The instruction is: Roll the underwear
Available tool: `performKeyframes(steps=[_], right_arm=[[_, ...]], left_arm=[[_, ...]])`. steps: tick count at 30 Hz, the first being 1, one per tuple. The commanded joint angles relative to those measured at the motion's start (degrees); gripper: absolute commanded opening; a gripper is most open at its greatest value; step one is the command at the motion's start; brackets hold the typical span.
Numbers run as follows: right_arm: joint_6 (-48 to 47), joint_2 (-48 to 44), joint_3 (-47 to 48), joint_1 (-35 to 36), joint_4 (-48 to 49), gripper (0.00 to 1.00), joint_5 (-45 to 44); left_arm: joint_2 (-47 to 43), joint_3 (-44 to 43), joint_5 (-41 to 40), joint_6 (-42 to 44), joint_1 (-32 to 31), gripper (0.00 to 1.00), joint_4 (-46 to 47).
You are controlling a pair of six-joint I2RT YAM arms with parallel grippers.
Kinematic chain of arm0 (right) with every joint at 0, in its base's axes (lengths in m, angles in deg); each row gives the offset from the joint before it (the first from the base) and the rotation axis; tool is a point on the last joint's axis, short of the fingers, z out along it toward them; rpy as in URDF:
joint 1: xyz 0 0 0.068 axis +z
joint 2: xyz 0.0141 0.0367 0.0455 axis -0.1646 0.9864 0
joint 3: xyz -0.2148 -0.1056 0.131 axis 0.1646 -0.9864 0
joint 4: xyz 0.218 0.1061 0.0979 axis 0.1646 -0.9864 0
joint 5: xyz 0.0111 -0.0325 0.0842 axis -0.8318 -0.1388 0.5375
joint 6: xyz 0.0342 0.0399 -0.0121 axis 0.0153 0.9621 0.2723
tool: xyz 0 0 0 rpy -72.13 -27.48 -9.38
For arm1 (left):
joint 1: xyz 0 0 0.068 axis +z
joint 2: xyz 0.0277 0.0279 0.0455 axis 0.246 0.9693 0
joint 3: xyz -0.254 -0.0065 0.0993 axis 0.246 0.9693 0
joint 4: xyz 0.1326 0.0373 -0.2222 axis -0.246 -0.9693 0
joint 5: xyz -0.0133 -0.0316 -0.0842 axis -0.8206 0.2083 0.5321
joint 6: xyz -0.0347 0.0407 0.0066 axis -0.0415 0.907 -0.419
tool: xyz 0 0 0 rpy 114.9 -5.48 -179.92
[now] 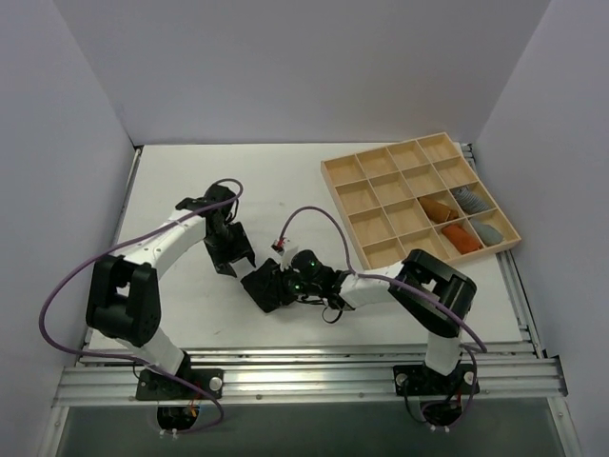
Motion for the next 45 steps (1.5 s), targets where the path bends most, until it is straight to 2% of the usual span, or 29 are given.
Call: performKeyframes(steps=[1, 9, 14, 21, 26, 28, 30, 31, 32, 34, 35, 36, 37, 40, 45], right_arm=[[3.8, 4.5, -6.7, -2.1, -3.2, 0.0, 5.7], [6.3, 7.3, -8.9, -5.0, 2.6, 0.0, 9.0], [8.1, 8.6, -9.2, -5.8, 5.1, 0.0, 10.1], [8.5, 8.9, -8.9, -6.5, 5.1, 0.0, 11.3], [8.2, 8.8, -8.4, -7.1, 4.1, 0.0, 11.6], [8.3, 8.3, -8.6, -7.1, 4.0, 0.0, 11.4], [7.9, 7.7, -8.0, -7.1, 2.3, 0.0, 11.1], [6.7, 7.3, -7.3, -7.0, 0.7, 0.0, 9.8], [5.9, 6.9, -6.4, -6.8, -3.9, 0.02, 8.8], [3.3, 3.6, -3.8, -5.8, -9.0, 0.18, 3.6], [2.6, 2.1, -3.1, -5.4, -13.0, 0.23, 1.6], [1.8, -1.4, -1.2, -4.9, -15.4, 0.32, -0.6], [1.0, -3.1, -0.1, -4.2, -17.6, 0.36, -3.2], [-3.3, -7.9, 4.8, -0.5, -24.9, 0.42, -12.8], [-9.5, -8.1, 11.2, 6.6, -32.6, 0.51, -24.1]], left_arm=[[-3.7, 3.0, 3.6, 1.0, -0.7, 0.63, 6.8], [-3.6, 7.1, 4.7, 0.9, -1.5, 0.65, 10.3], [-1.7, 8.0, 2.5, 1.2, -2.5, 0.66, 12.1], [2.5, 9.3, 1.4, 1.4, -4.5, 0.66, 15.9], [5.8, 8.7, -1.9, 1.4, -6.2, 0.65, 13.1], [6.9, 7.5, -3.7, 1.1, -6.2, 0.58, 11.1], [8.8, 6.4, -4.3, 1.6, -6.2, 0.46, 8.4], [9.5, 5.1, -4.5, 2.1, -6.2, 0.29, 7.5], [11.0, 4.2, -4.6, 2.6, -6.2, 0.21, 5.0], [12.4, 1.9, -4.4, 3.8, -6.3, 0.07, 2.9], [13.4, 1.2, -4.1, 4.2, -6.2, 0.04, 1.3], [13.8, 0.8, -4.0, 4.5, -6.3, 0.02, 0.6], [14.0, 0.4, -3.8, 4.5, -6.3, 0.02, 0.2], [14.5, -0.2, -2.4, 4.2, -6.4, 0.02, -0.7], [16.2, -2.2, -1.1, 3.5, -6.8, 0.02, -2.5]])
